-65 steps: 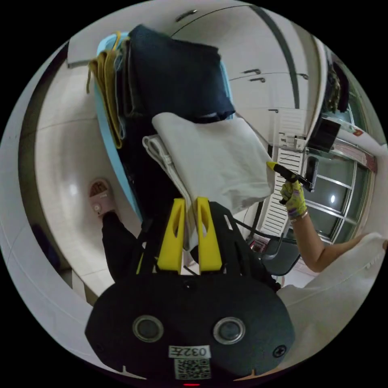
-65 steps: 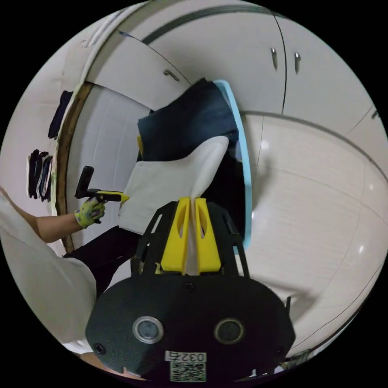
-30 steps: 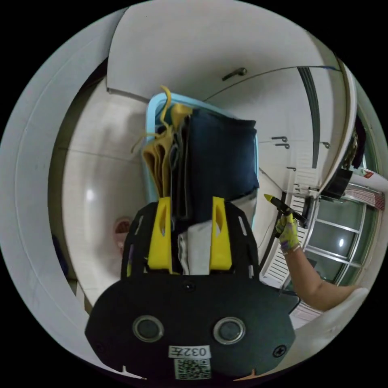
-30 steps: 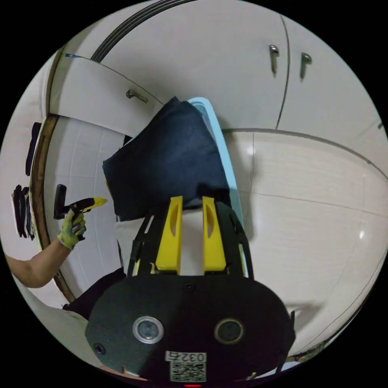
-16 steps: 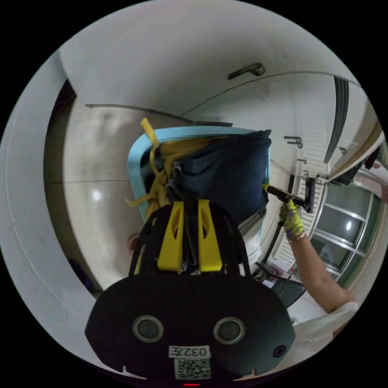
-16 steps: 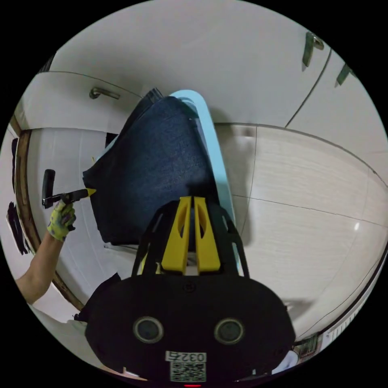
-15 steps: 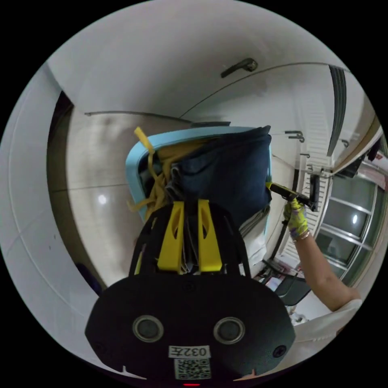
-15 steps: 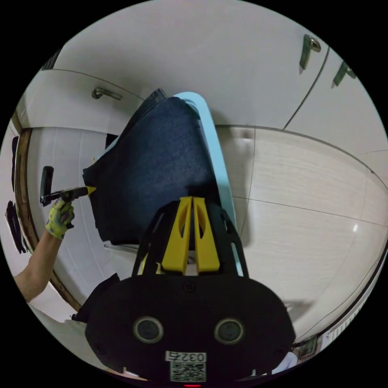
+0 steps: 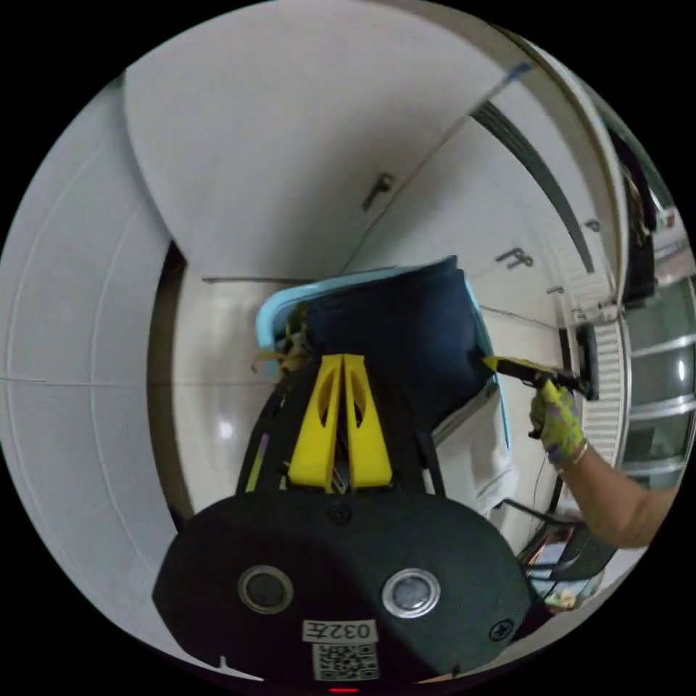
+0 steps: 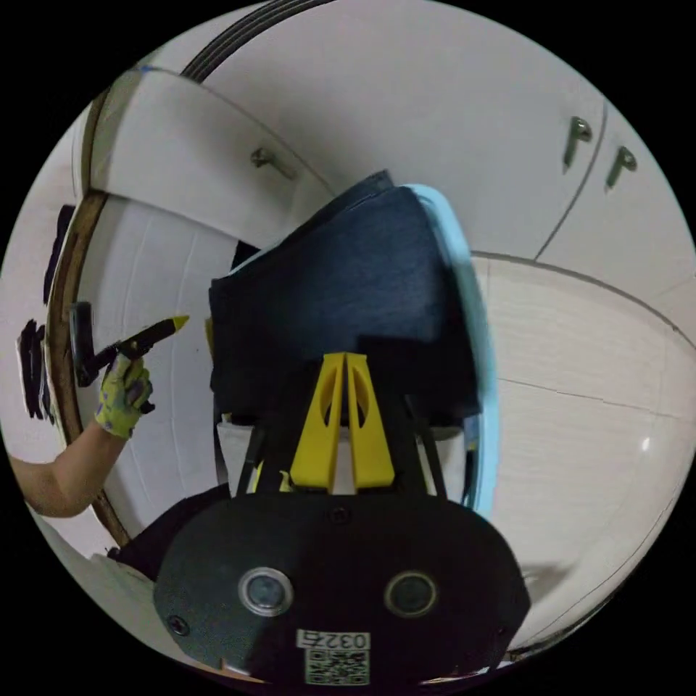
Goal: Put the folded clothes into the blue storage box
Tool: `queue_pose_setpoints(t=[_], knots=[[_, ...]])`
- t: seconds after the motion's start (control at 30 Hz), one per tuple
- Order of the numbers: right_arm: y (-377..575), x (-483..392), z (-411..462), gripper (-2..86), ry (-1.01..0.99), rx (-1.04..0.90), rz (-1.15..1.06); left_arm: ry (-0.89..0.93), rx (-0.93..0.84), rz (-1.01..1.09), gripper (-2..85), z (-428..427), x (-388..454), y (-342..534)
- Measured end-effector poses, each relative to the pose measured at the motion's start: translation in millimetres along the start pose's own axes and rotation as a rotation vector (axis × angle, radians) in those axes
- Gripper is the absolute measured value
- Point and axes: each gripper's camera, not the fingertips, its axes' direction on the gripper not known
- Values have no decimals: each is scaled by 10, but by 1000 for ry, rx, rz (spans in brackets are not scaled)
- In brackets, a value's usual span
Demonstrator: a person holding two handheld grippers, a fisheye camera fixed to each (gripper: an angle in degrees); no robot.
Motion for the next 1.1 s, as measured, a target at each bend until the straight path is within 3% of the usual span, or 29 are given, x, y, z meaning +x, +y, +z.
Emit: queue_pose_setpoints(t=[0.13, 0.27, 0.4, 0.47, 0.6, 0.83, 1.1], knots=[[-4, -107, 515, -10, 24, -178, -66, -116, -218, 111, -9, 861, 384, 21], [4, -29, 696, -10, -14, -221, -22, -24, -311, 7, -10, 1308, 320, -72], [119, -63, 561, -10, -54, -270, -16, -125, -428, 173, -10, 1443, 818, -103], [441, -120, 262, -10, -130, -142, -28, -38, -392, 92, -9, 1252, 925, 32], [1221, -146, -50, -10, -180, -140, 19, 136, -237, 22, -9, 654, 1136, 598], [2840, -203, -535, -10, -257, -253, 358, 279, -373, 114, -9, -334, 2053, 2229], [3249, -785, -1049, -10, -334, 25, 381, 432, -502, 338, -9, -910, 3195, 2933]])
